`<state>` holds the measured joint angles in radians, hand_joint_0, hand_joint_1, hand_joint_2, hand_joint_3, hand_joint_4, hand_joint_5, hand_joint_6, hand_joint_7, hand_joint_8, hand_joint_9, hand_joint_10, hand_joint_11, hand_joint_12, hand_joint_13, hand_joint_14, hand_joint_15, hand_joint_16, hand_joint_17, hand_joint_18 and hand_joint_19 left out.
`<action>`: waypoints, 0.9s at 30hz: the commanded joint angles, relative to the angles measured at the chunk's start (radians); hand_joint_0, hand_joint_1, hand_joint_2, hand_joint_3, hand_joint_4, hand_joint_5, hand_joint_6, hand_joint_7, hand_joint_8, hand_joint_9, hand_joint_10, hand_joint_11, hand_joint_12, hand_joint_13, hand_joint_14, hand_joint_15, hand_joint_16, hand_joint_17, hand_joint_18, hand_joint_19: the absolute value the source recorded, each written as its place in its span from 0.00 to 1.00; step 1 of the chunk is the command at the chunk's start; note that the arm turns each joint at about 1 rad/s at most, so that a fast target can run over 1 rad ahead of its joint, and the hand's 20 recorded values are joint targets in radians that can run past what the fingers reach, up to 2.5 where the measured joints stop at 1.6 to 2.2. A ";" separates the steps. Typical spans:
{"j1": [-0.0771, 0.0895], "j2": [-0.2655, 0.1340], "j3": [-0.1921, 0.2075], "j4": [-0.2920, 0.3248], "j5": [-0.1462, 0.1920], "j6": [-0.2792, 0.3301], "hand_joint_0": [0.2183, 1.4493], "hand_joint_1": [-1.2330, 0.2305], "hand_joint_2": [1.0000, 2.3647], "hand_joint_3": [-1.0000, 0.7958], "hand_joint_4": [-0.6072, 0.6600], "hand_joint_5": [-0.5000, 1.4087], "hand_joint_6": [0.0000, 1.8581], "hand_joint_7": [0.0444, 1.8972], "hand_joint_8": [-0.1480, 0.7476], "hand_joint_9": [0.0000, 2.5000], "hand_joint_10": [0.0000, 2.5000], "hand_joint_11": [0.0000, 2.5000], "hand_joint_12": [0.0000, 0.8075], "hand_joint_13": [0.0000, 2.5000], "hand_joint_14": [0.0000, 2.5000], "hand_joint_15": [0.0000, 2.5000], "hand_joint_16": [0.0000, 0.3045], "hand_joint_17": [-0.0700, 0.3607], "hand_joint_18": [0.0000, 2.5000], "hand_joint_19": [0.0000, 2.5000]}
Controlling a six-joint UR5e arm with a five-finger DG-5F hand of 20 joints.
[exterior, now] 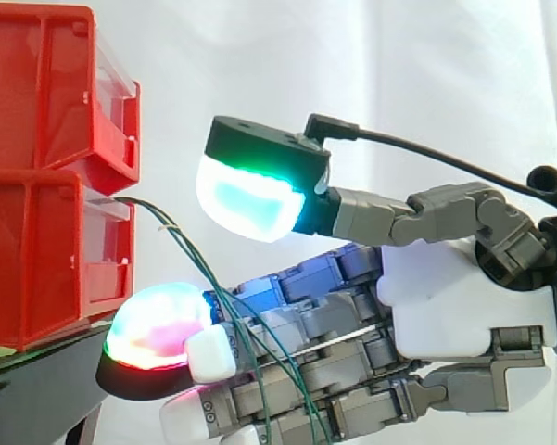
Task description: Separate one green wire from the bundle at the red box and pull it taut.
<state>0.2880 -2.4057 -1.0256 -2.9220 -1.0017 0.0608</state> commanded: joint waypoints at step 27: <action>-0.030 0.046 0.045 -0.115 -0.009 -0.010 0.37 0.47 0.00 0.32 0.66 0.21 0.27 0.61 0.46 0.42 0.01 0.19 0.37 0.31 0.01 0.13 0.14 0.39 0.23 0.17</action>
<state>0.2618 -2.3610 -0.9967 -3.0261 -1.0058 0.0642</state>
